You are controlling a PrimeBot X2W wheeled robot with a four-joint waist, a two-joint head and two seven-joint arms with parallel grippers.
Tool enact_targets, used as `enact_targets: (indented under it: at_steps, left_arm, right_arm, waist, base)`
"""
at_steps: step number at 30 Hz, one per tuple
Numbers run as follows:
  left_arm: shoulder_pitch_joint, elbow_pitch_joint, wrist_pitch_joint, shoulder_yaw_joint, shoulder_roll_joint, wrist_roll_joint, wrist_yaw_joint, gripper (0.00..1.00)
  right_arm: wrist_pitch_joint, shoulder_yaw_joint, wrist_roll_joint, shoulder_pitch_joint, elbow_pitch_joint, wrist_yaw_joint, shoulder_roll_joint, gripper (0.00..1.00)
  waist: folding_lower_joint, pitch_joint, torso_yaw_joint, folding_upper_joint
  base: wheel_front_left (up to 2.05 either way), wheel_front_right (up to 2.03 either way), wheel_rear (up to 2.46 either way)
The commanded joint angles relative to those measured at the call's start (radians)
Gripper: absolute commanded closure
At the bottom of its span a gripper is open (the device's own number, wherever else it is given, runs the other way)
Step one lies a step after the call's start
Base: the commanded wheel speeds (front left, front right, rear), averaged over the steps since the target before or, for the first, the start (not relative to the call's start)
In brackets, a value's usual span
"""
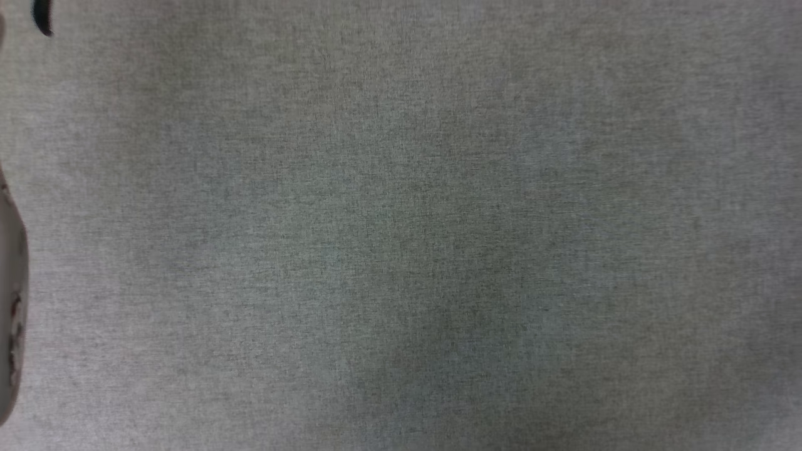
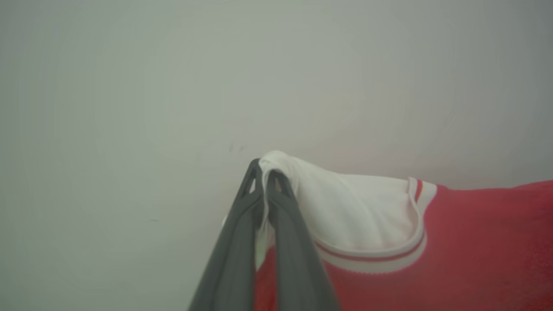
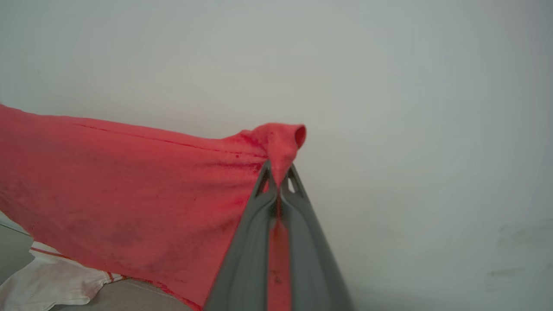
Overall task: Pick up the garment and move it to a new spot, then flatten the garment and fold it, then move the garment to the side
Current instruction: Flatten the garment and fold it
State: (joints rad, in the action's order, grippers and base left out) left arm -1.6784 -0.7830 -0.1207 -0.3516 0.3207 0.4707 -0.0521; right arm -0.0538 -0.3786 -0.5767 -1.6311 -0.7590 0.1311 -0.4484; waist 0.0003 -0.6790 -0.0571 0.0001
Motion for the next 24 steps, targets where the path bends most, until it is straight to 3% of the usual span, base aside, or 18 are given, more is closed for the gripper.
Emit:
enact_targets:
  at_steps: [1,6,13,18,24]
  left_arm:
    - [0.015,-0.018,-0.007,0.000,-0.004,0.004,0.008,1.00]
    - [0.051,-0.113,-0.063,0.000,-0.036,0.030,0.038,1.00]
    - [0.245,-0.206,-0.132,0.022,-0.044,0.073,0.098,1.00]
    - [0.459,-0.178,-0.143,0.051,-0.012,0.101,0.121,1.00]
    - [0.799,-0.032,-0.146,0.098,0.013,0.147,0.091,1.00]
  right_arm:
    - [0.009,-0.010,-0.008,-0.014,-0.016,0.000,0.005,1.00]
    - [0.050,-0.076,-0.063,0.020,-0.102,0.000,0.018,1.00]
    - [0.126,-0.200,-0.140,0.182,-0.150,-0.001,0.034,1.00]
    - [0.174,-0.286,-0.198,0.357,-0.107,-0.001,0.012,1.00]
    - [0.196,-0.360,-0.238,0.578,-0.031,-0.001,-0.028,1.00]
  waist:
    - [-0.0003,-0.023,0.004,-0.0001]
    - [-0.0003,-0.031,0.010,-0.0001]
    - [-0.0003,0.105,0.004,-0.0001]
    - [-0.0003,0.232,-0.001,-0.0001]
    - [-0.0003,0.381,-0.001,-0.0001]
  base:
    - [0.00,0.00,0.00]
    - [0.00,0.00,0.00]
    - [0.00,0.00,0.00]
    - [0.00,0.00,0.00]
    - [0.00,0.00,0.00]
